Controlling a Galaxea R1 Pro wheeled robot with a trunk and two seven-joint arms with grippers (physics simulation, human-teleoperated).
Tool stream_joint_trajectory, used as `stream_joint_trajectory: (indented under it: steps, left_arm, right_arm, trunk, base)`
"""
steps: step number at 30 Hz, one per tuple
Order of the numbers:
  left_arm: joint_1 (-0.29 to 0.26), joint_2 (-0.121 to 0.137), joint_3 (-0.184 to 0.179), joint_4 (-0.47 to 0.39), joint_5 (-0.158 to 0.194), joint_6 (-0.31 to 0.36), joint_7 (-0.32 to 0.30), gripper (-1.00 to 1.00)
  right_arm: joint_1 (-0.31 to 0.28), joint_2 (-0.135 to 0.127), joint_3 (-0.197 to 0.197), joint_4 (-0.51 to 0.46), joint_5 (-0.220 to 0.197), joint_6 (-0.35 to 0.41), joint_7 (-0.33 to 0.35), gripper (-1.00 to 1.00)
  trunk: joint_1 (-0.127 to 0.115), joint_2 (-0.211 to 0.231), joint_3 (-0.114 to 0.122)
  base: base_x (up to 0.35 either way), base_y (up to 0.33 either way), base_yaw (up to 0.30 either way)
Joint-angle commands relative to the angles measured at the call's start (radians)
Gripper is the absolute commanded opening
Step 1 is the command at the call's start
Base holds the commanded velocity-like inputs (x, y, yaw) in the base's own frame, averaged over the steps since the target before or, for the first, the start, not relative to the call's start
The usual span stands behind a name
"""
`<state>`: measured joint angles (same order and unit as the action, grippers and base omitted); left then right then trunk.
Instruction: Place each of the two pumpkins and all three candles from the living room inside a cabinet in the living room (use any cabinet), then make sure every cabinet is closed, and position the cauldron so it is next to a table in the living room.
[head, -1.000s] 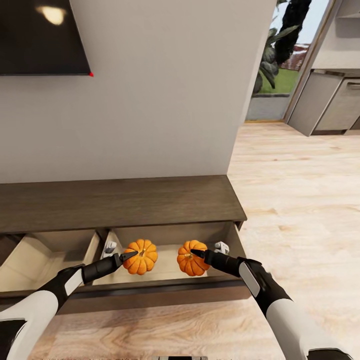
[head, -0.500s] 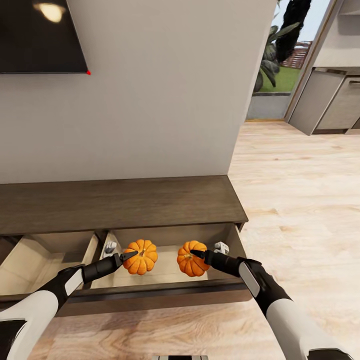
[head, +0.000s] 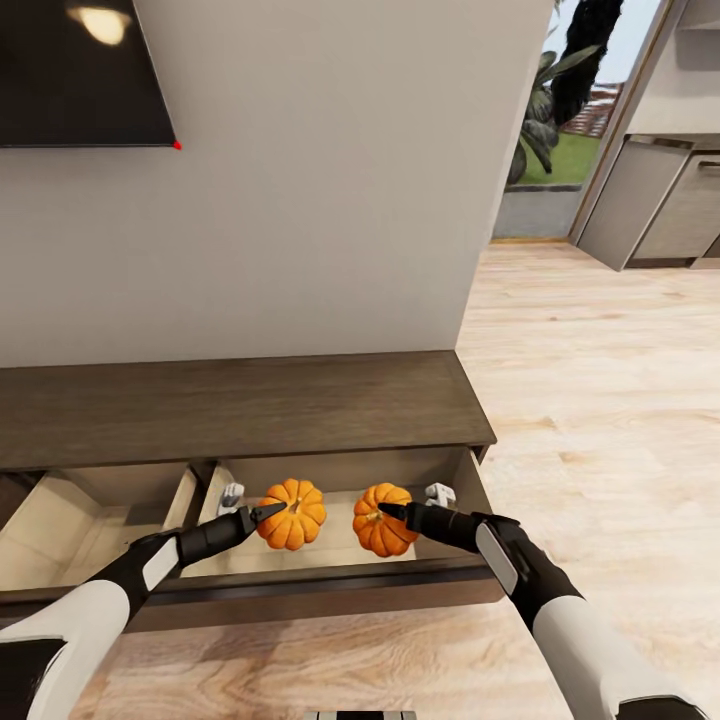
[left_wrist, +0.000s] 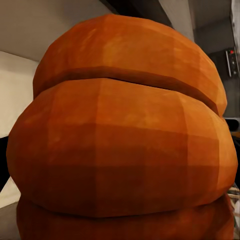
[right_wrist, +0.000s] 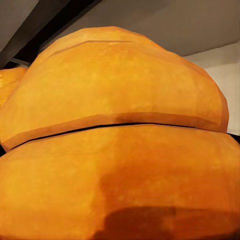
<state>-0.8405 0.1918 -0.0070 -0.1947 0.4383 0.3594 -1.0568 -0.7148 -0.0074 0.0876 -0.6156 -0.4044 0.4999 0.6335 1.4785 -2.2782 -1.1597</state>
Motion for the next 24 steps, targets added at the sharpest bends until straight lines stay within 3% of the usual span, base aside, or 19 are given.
stream_joint_trajectory:
  steps: [1,14,20,24]
  left_arm:
    - [0.0,-0.001,0.002,-0.001,0.0,0.0,0.002,-1.0]
    - [-0.003,0.013,0.011,-0.006,0.005,0.02,0.016,-1.0]
    - [-0.004,0.018,0.011,-0.005,0.008,0.02,0.136,-1.0]
    - [-0.003,0.012,0.009,-0.006,0.007,0.02,0.158,-1.0]
  right_arm:
    - [0.0,0.0,0.0,0.0,-0.001,0.001,0.0,-1.0]
    - [-0.012,0.0,-0.005,0.016,-0.012,0.007,-0.041,-1.0]
    - [-0.014,0.004,-0.006,0.026,-0.017,0.061,-0.093,-1.0]
    - [-0.014,0.005,-0.006,0.027,-0.017,0.064,-0.098,-1.0]
  trunk:
    - [0.0,0.0,0.0]
    - [0.0,0.0,0.0]
    - [0.0,0.0,0.0]
    - [0.0,0.0,0.0]
  base:
    - [0.0,0.0,0.0]
    - [0.0,0.0,0.0]
    - [0.0,0.0,0.0]
    - [0.0,0.0,0.0]
